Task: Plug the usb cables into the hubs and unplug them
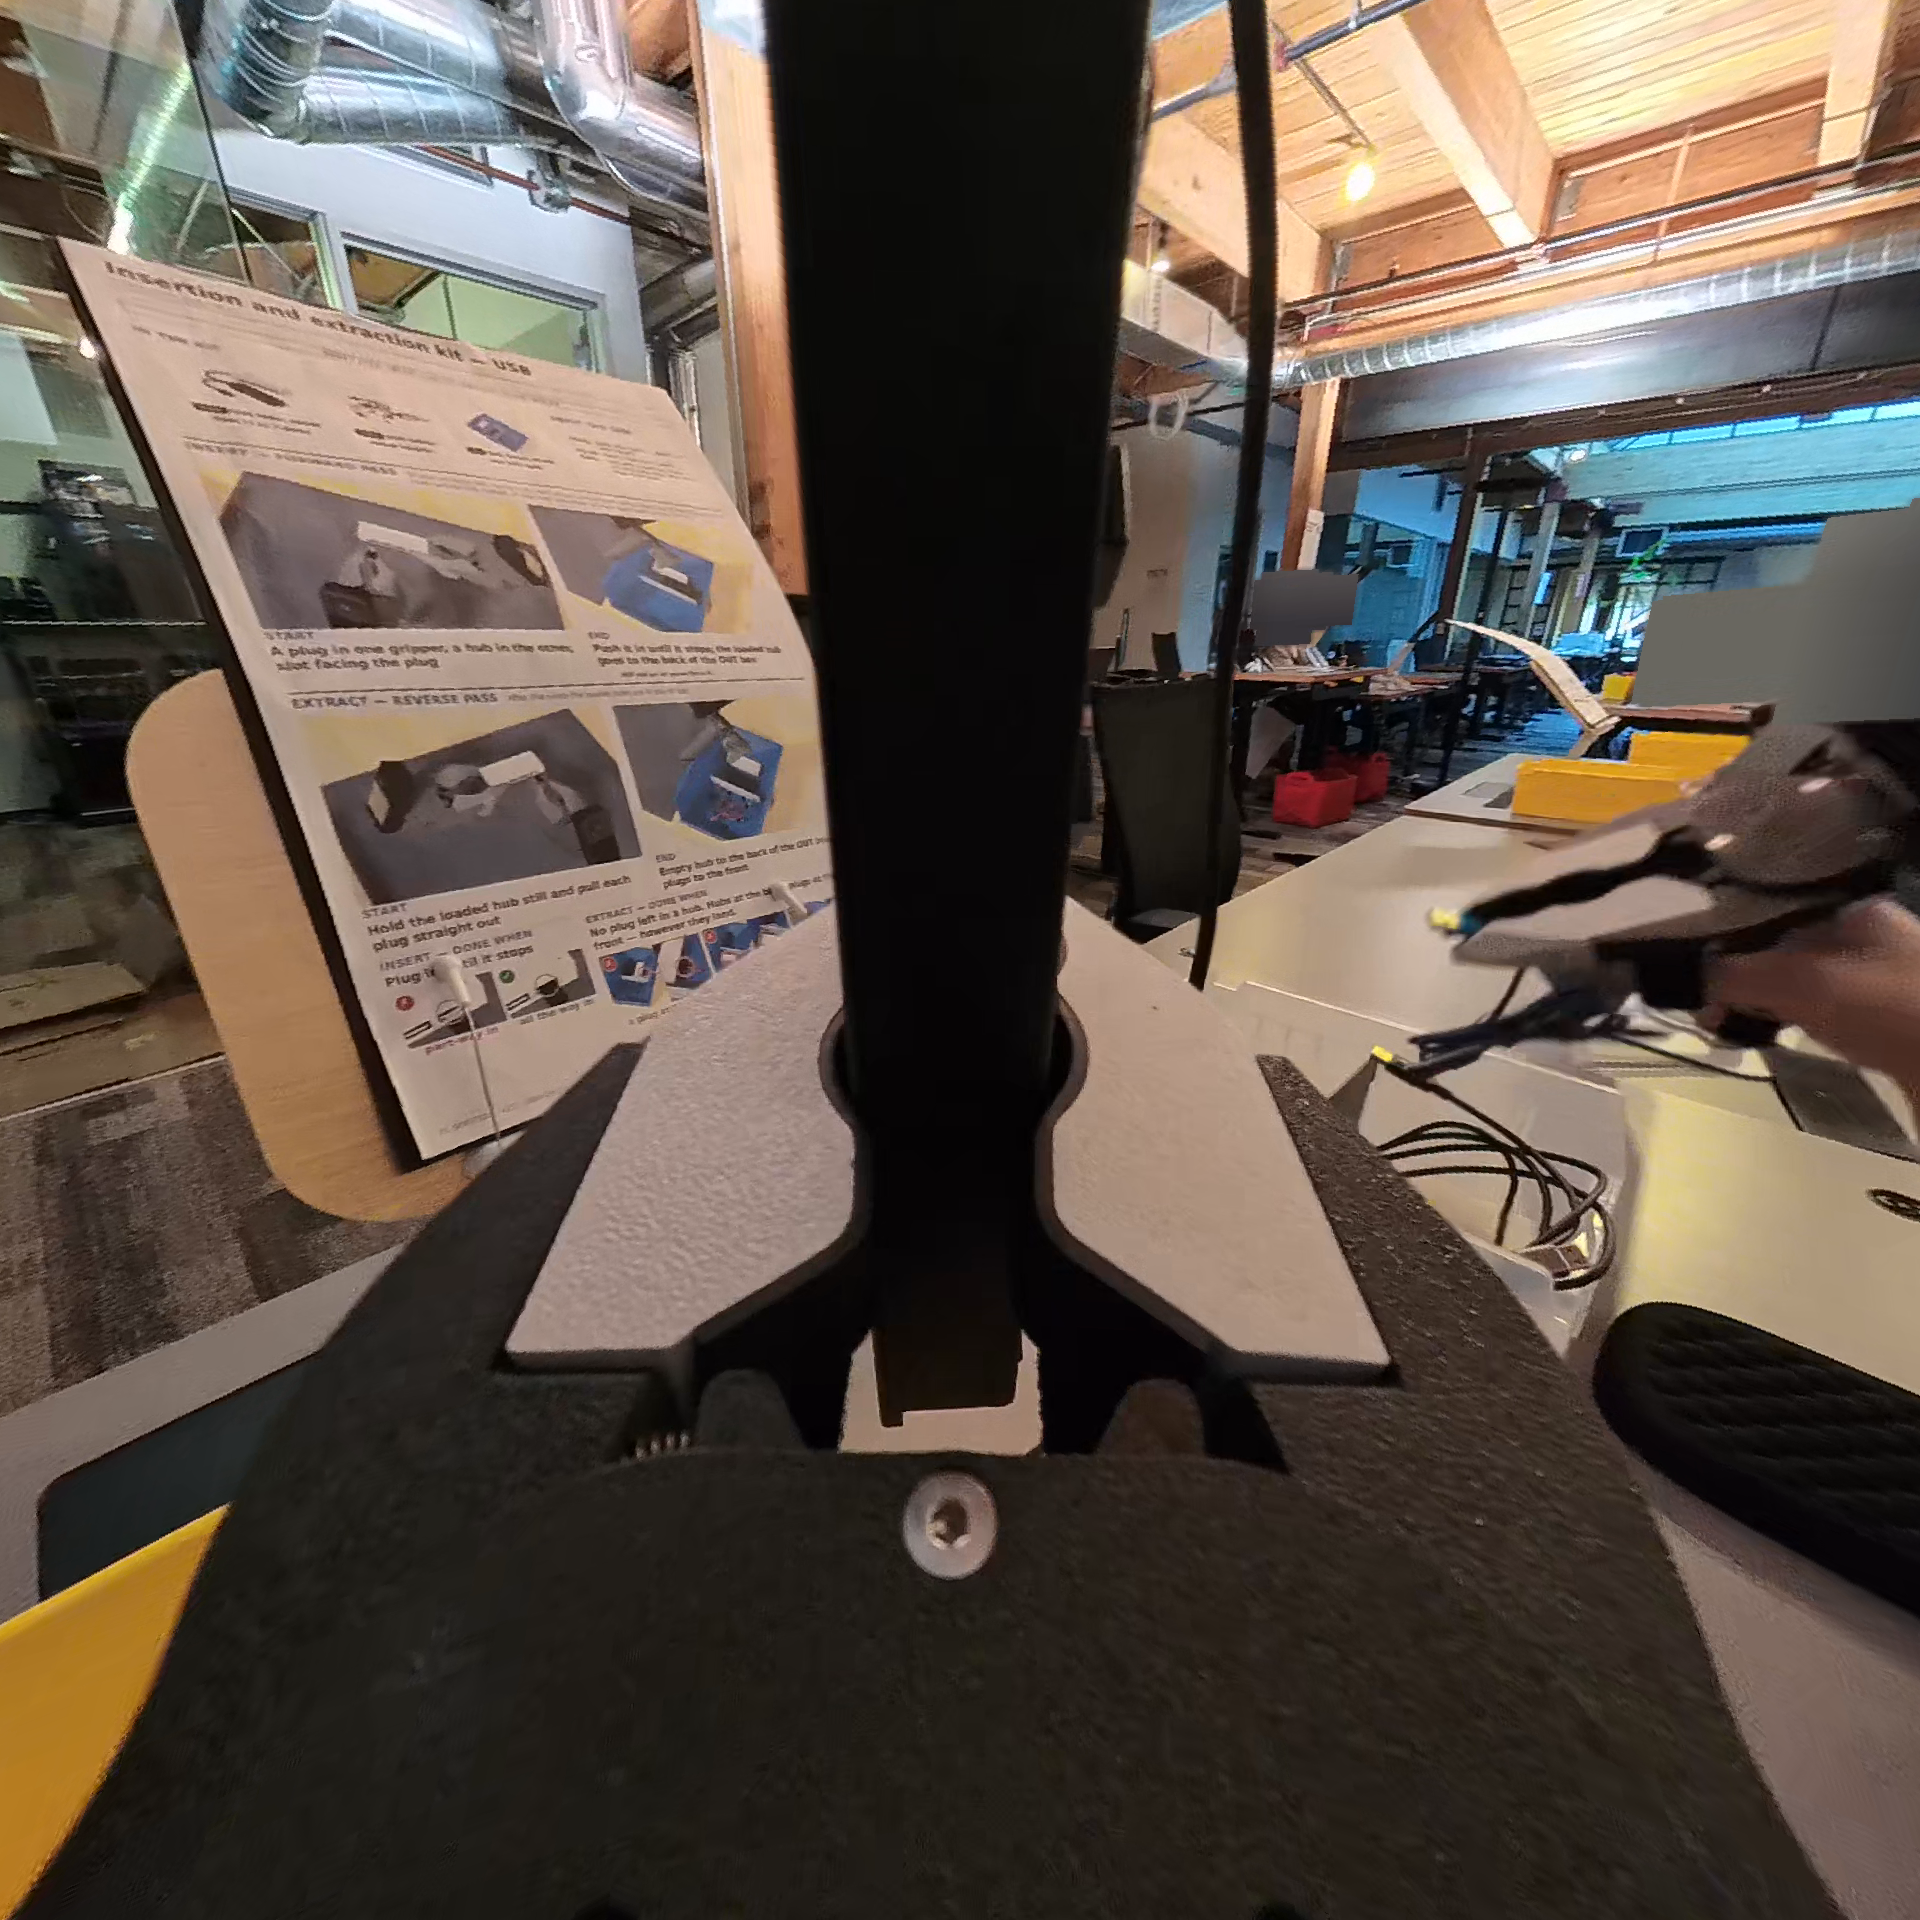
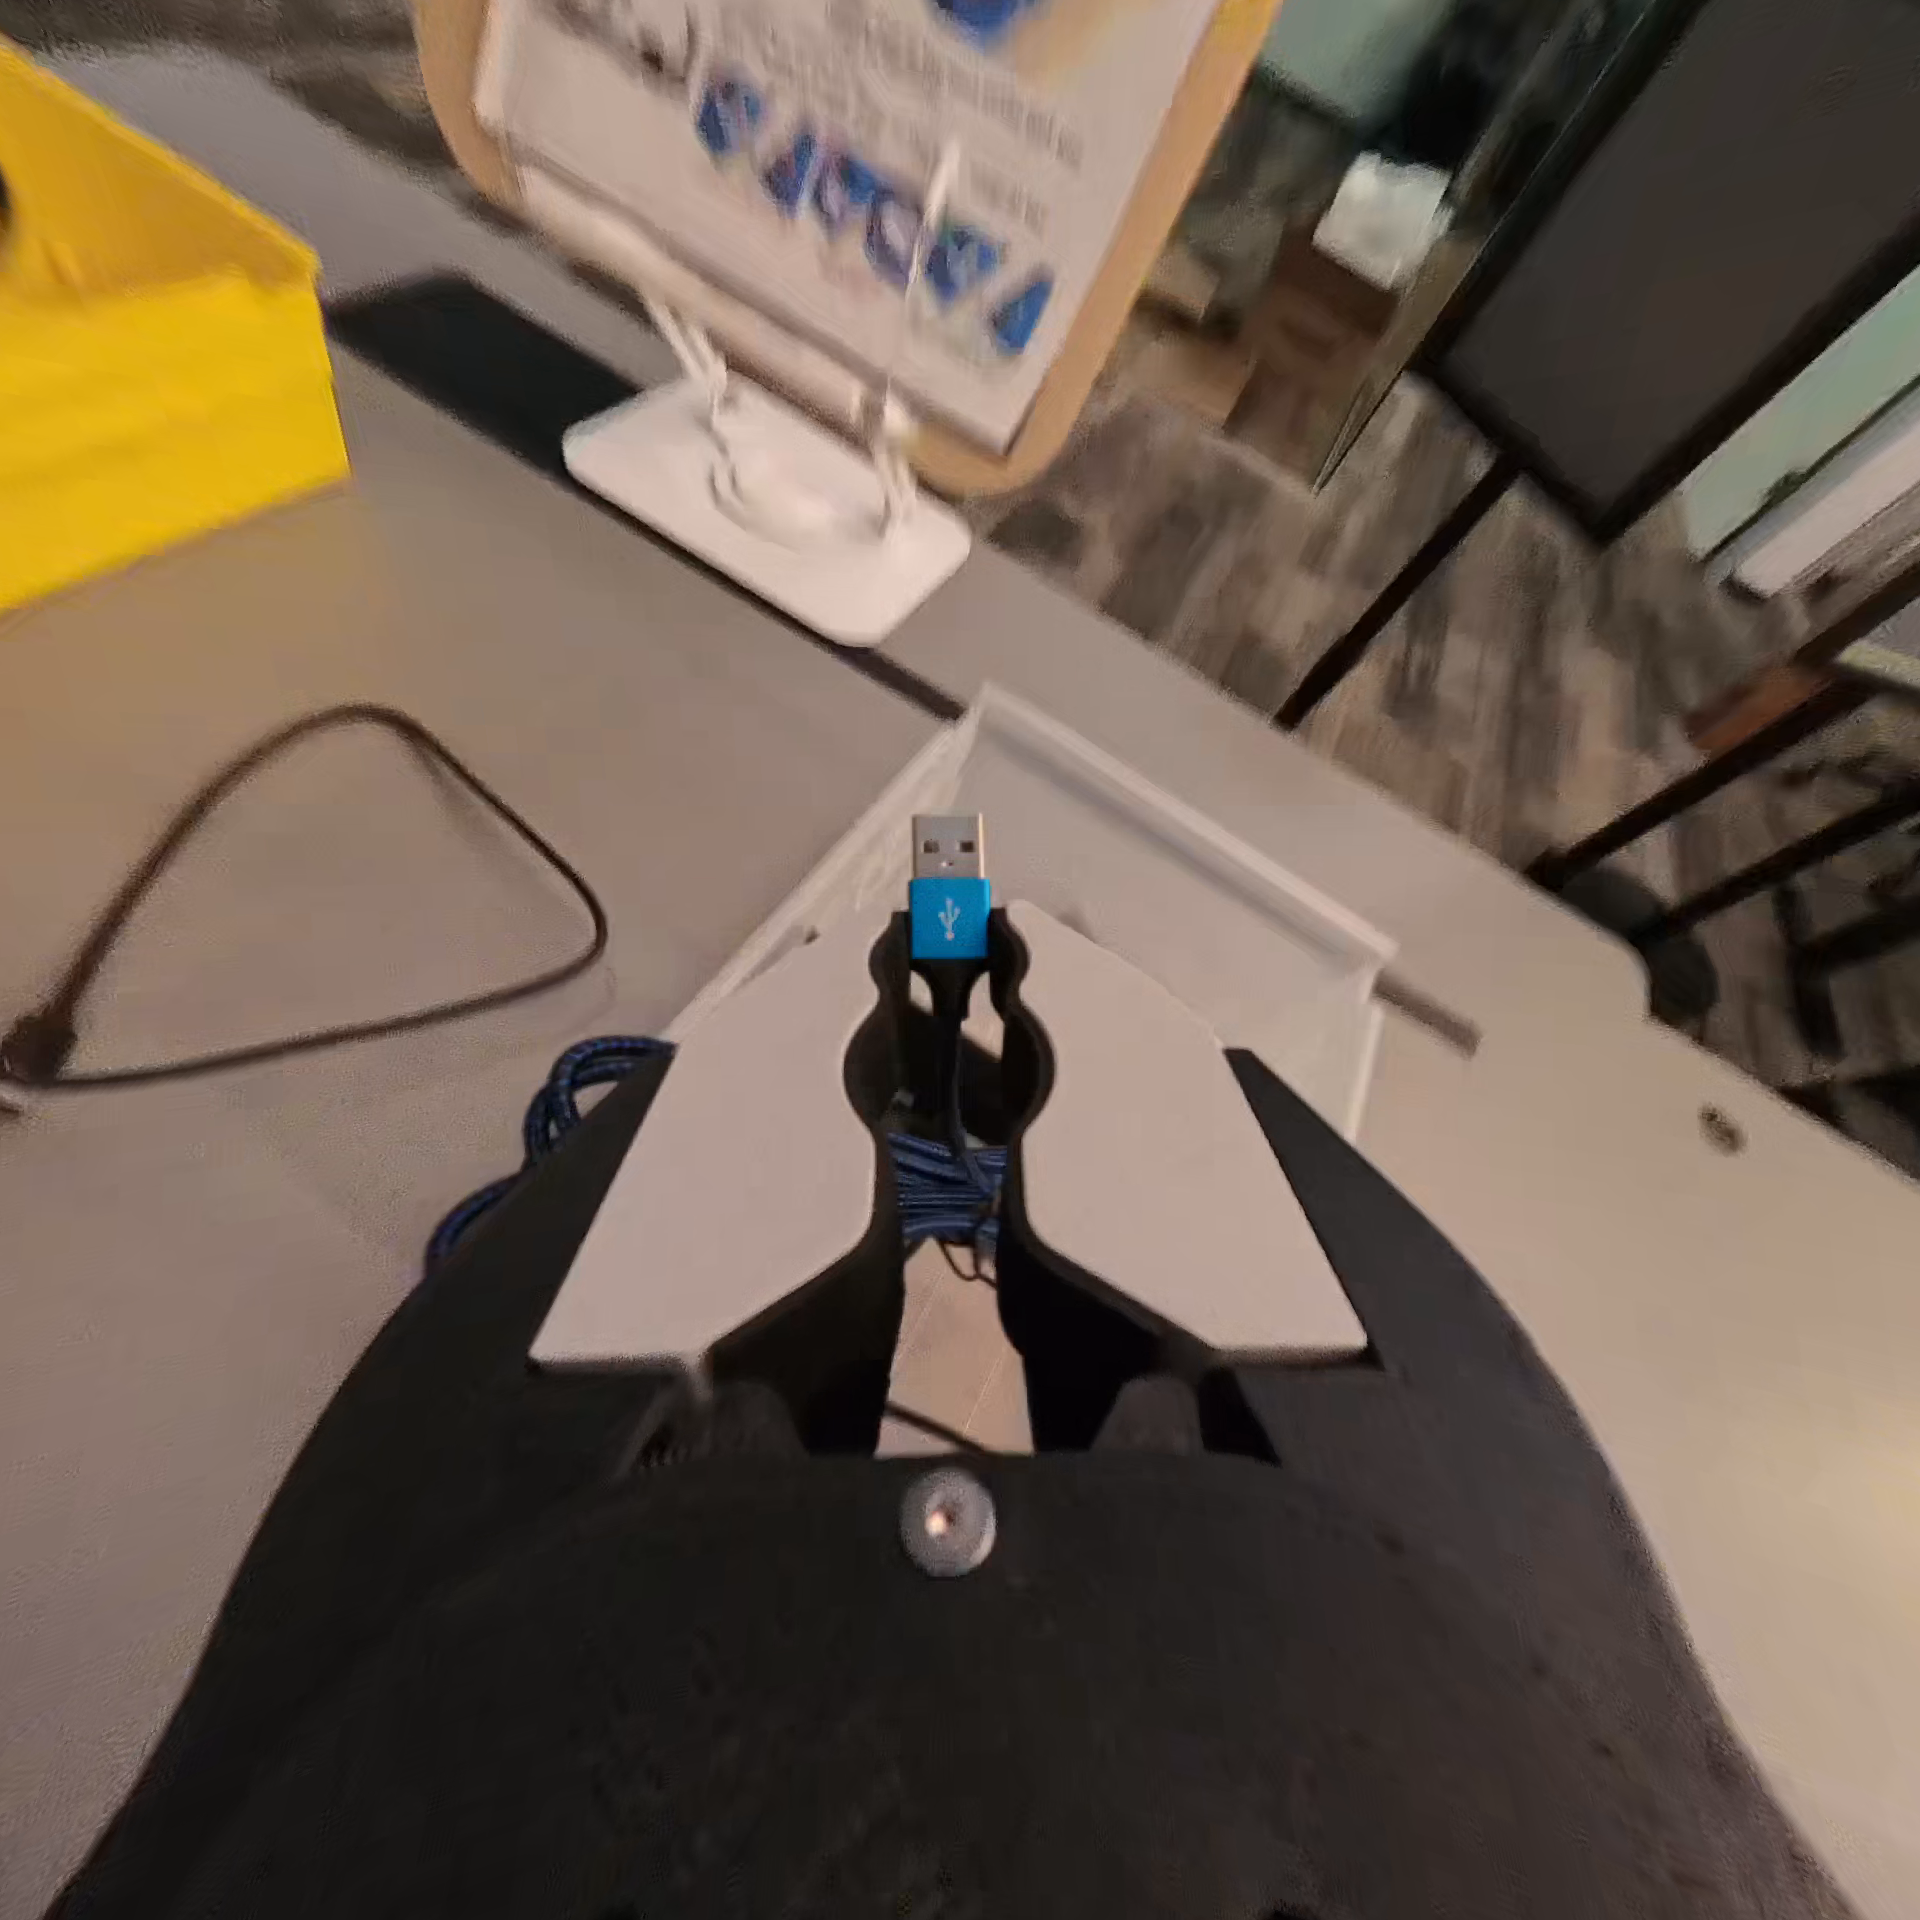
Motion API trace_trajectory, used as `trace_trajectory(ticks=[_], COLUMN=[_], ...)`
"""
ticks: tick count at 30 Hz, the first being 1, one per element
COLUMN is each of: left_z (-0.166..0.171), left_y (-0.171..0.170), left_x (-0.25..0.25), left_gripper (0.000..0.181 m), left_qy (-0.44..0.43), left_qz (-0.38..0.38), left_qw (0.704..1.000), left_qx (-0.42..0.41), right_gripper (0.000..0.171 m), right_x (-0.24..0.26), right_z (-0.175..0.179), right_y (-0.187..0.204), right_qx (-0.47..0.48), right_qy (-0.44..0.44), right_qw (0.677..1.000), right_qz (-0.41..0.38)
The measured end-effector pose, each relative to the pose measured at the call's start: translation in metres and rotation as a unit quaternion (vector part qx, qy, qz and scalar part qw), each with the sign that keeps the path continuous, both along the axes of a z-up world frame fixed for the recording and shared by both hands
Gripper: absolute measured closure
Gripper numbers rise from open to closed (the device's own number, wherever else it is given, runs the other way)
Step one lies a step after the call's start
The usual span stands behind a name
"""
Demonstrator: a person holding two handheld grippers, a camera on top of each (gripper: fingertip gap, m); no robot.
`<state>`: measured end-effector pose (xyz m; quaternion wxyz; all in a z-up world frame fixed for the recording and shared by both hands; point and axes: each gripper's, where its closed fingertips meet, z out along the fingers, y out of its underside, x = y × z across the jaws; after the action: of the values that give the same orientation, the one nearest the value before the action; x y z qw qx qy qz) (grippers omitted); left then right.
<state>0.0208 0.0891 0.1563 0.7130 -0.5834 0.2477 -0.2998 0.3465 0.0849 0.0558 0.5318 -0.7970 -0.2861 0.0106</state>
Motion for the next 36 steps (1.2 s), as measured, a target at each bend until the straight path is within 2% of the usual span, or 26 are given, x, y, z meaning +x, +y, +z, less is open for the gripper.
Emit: trace_trajectory(ticks=[5,9,12,14,16,18,20,21,23,25,27,32,33,34,36], left_z=[-0.003,-0.005,-0.004,-0.003,-0.002,-0.001,-0.001,0.000,0.001,0.003,0.004,0.009,0.010,0.011,0.014], left_y=[0.000,-0.001,-0.005,-0.008,-0.011,-0.013,-0.014,-0.015,-0.016,-0.016,-0.016,-0.018,-0.018,-0.018,-0.019], left_x=[0.006,0.012,0.017,0.020,0.023,0.024,0.024,0.023,0.021,0.018,0.015,0.007,0.005,0.003,-0.002], left_gripper=[0.152,0.151,0.152,0.155,0.155,0.153,0.155,0.155,0.155,0.155,0.155,0.155,0.155,0.155,0.155], left_qy=[0.000,0.007,0.015,0.017,0.018,0.023,0.030,0.033,0.033,0.030,0.026,0.013,0.012,0.012,0.012], left_qz=[-0.016,-0.029,-0.039,-0.049,-0.057,-0.056,-0.053,-0.051,-0.050,-0.048,-0.049,-0.049,-0.048,-0.046,-0.041], left_qw=[1.000,1.000,0.999,0.999,0.998,0.998,0.998,0.998,0.998,0.998,0.998,0.999,0.999,0.999,0.999], left_qx=[-0.008,-0.009,-0.006,-0.003,-0.003,0.000,0.003,0.004,0.006,0.007,0.007,0.010,0.011,0.013,0.016], right_gripper=[0.155,0.151,0.133,0.126,0.120,0.109,0.098,0.096,0.102,0.118,0.124,0.125,0.136,0.160,0.166], right_x=[0.005,-0.011,-0.005,-0.009,-0.034,-0.077,-0.130,-0.155,-0.194,-0.218,-0.231,-0.236,-0.233,-0.229,-0.225], right_z=[-0.087,-0.116,-0.099,-0.061,-0.014,0.012,0.007,-0.008,-0.051,-0.088,-0.110,-0.159,-0.168,-0.174,-0.174], right_y=[0.014,0.015,0.011,0.006,-0.013,-0.045,-0.080,-0.094,-0.111,-0.120,-0.123,-0.110,-0.105,-0.099,-0.095], right_qx=[-0.108,-0.153,-0.126,-0.046,0.041,0.084,0.088,0.078,0.051,0.035,0.019,-0.050,-0.063,-0.070,-0.076], right_qy=[-0.015,0.044,0.104,0.148,0.186,0.183,0.150,0.123,0.058,0.020,0.009,-0.036,-0.055,-0.073,-0.077], right_qw=[0.994,0.983,0.980,0.979,0.962,0.937,0.909,0.898,0.890,0.888,0.895,0.911,0.914,0.918,0.920], right_qz=[0.008,0.091,0.112,0.135,0.196,0.286,0.379,0.415,0.450,0.458,0.446,0.408,0.397,0.383,0.376])
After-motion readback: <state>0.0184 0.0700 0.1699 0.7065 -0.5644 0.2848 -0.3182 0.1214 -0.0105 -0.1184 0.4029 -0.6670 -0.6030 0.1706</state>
